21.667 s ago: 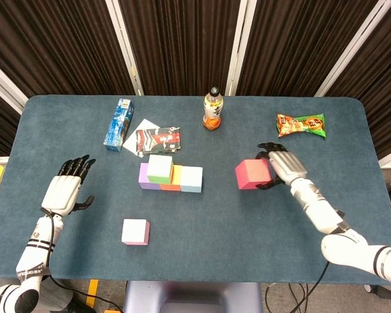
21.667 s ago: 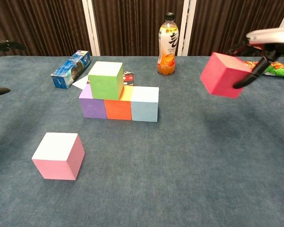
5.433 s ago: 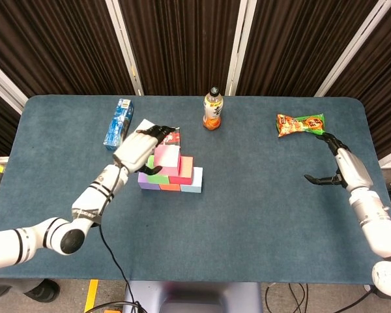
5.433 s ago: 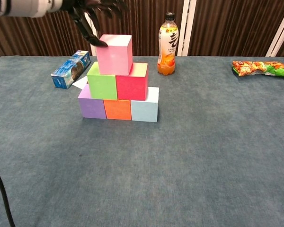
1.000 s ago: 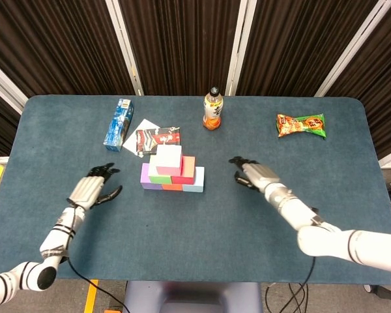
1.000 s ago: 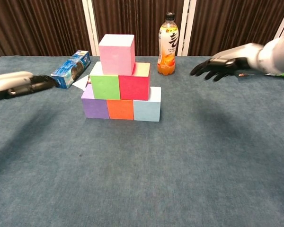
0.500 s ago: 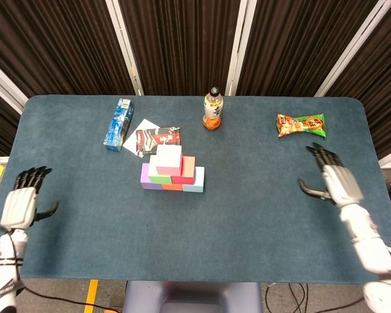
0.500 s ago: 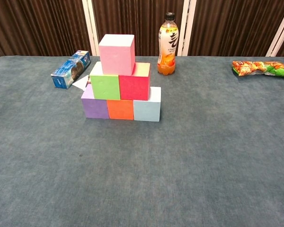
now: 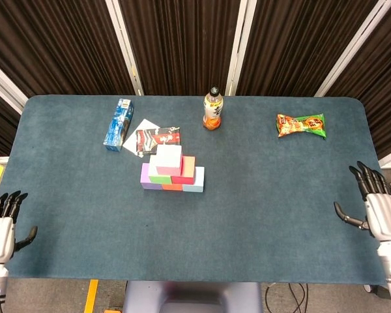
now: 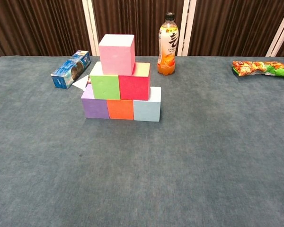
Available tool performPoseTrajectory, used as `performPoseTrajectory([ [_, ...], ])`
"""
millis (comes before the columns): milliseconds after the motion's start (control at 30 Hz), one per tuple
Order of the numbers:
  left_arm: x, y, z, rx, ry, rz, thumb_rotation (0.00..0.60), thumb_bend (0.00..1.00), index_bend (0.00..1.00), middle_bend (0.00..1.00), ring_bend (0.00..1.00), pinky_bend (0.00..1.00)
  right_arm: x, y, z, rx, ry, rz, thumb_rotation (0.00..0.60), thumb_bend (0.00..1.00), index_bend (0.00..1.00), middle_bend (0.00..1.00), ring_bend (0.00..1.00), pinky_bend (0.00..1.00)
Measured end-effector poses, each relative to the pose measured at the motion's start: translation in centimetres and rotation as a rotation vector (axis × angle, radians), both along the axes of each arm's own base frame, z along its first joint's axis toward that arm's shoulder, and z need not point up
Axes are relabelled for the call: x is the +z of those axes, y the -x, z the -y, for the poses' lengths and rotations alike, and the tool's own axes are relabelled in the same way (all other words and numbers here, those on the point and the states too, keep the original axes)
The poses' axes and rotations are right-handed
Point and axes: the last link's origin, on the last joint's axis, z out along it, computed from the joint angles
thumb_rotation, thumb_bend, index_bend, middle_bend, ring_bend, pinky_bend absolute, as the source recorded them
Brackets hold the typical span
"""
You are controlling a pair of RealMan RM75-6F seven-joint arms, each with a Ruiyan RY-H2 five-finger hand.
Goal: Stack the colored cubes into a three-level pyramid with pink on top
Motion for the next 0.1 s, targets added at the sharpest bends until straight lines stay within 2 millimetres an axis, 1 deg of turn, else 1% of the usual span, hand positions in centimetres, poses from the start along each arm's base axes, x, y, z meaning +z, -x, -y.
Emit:
performPoseTrajectory([
  [100, -0.41, 0.03, 0.81, 0.009, 0.010, -0.005, 0.600, 0.32, 0.13, 0.09, 0.04, 0.02, -0.21, 0.24, -0.92, 0.001, 0.004, 0.004, 0.348, 0.45, 0.05, 0.01, 0.00, 0.09],
])
